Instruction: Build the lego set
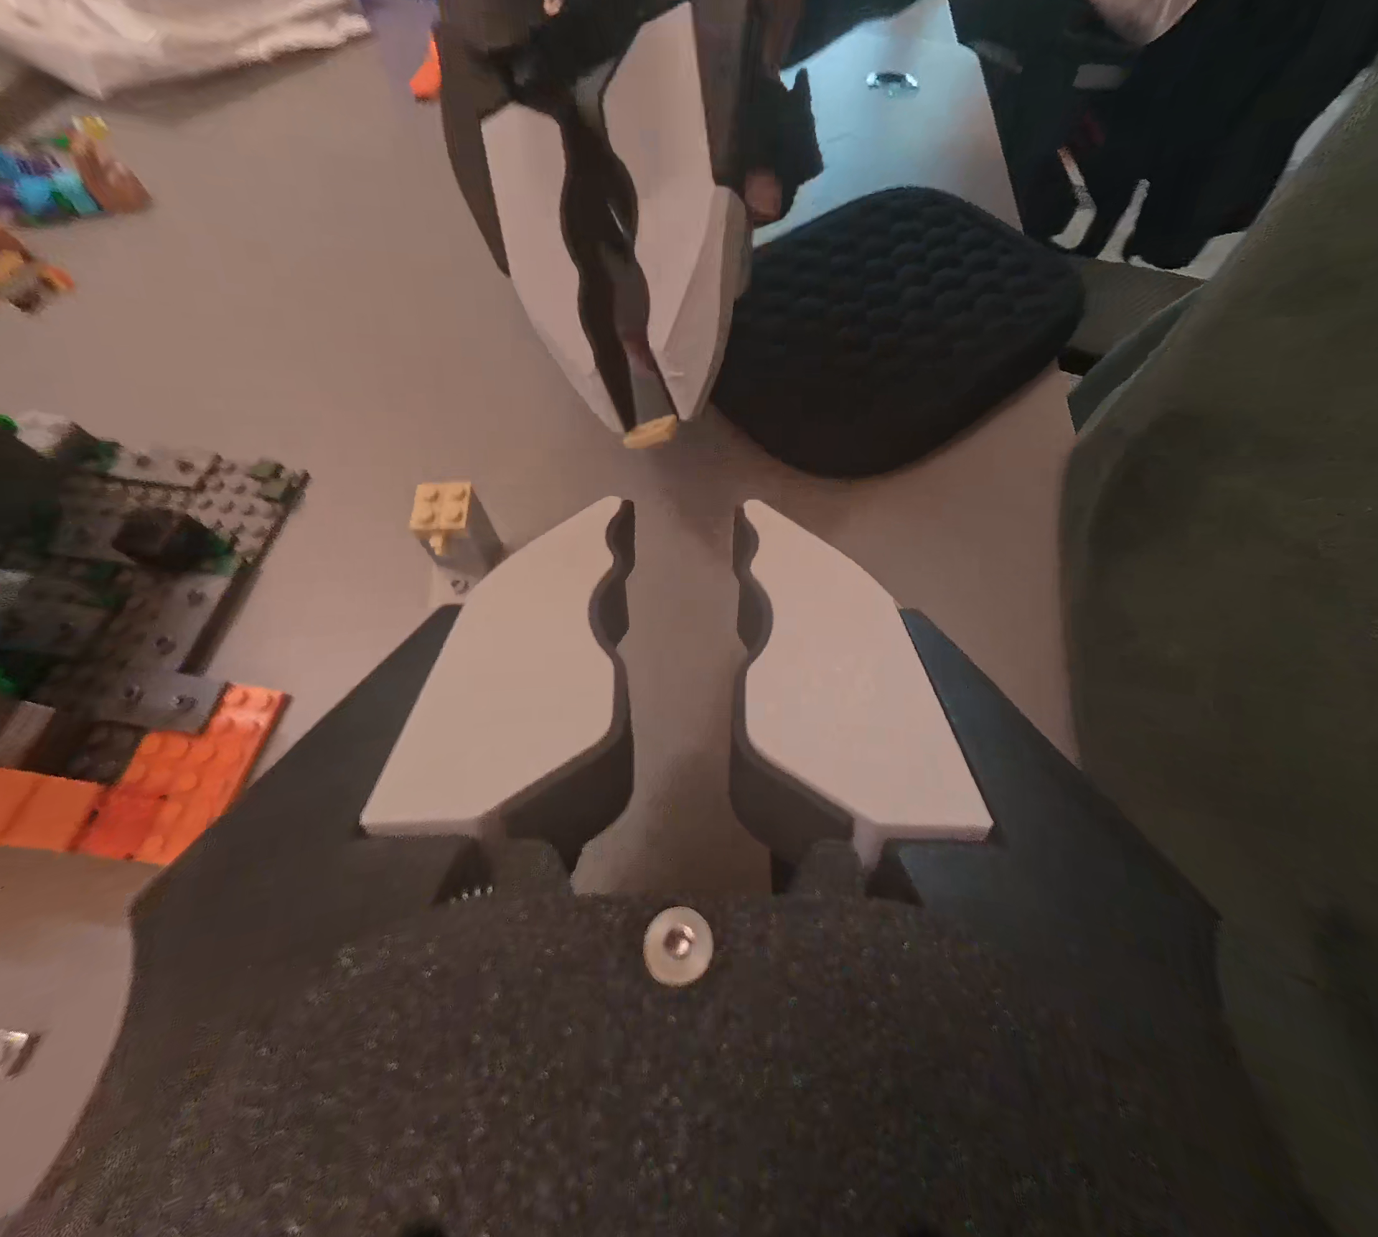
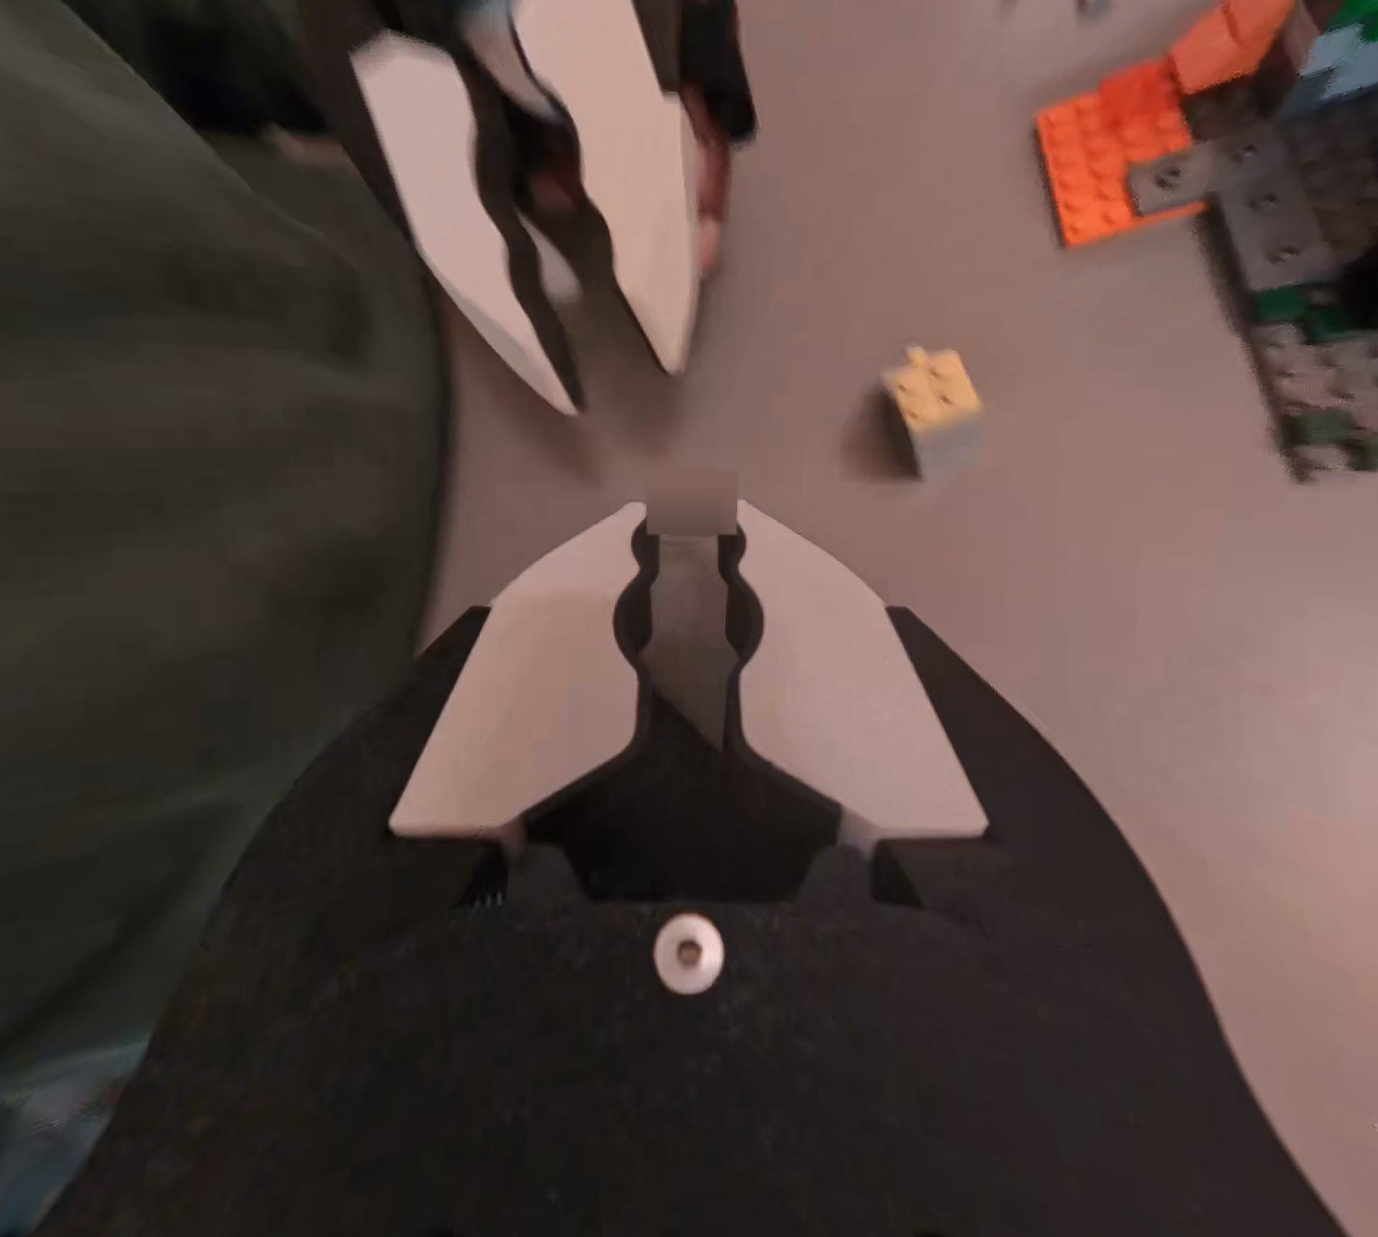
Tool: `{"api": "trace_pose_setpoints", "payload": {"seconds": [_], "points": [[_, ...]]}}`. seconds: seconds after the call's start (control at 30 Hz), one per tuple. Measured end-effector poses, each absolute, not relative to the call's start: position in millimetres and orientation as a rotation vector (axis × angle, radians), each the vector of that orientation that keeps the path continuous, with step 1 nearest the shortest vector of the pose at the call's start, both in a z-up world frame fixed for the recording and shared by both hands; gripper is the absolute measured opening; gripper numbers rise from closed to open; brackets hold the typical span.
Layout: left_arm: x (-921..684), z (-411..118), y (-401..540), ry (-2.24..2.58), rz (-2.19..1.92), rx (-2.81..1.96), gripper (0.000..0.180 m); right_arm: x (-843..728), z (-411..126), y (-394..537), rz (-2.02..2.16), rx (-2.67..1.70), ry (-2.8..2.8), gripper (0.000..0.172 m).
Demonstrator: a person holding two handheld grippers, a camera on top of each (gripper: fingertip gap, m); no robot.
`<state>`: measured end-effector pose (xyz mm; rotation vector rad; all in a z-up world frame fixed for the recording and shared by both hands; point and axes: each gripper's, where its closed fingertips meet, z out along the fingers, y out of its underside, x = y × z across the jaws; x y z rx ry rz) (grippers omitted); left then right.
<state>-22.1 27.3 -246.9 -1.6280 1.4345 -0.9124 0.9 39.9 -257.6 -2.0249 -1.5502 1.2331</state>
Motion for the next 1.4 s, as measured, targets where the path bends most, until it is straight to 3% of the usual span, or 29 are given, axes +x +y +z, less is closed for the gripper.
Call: {"api": "trace_pose_setpoints", "payload": {"seconds": [0.23,0.6,0.83,0.87,1.1,1.4], "points": [[-22,-204,36,1.293,-0.687,-1.362,0.021,-30,-192,29,2.013,-1.942,-0.893,0.015],[-30,-181,41,1.223,-0.566,-1.263,0.008,-40,-172,34,2.286,-1.805,-0.574,0.015],[-33,-195,42,1.323,-0.599,-1.386,0.007,-41,-184,36,2.197,-1.89,-0.604,0.015],[-35,-200,43,1.353,-0.602,-1.425,0.007,-39,-189,35,2.137,-1.93,-0.657,0.022],[-79,-275,50,1.705,-0.63,-2.013,0.007,-13,-209,47,1.622,-2.015,-1.04,0.024],[-100,-306,69,1.909,-0.507,-2.243,0.008,2,-222,41,1.527,-1.995,-1.129,0.023]]}}
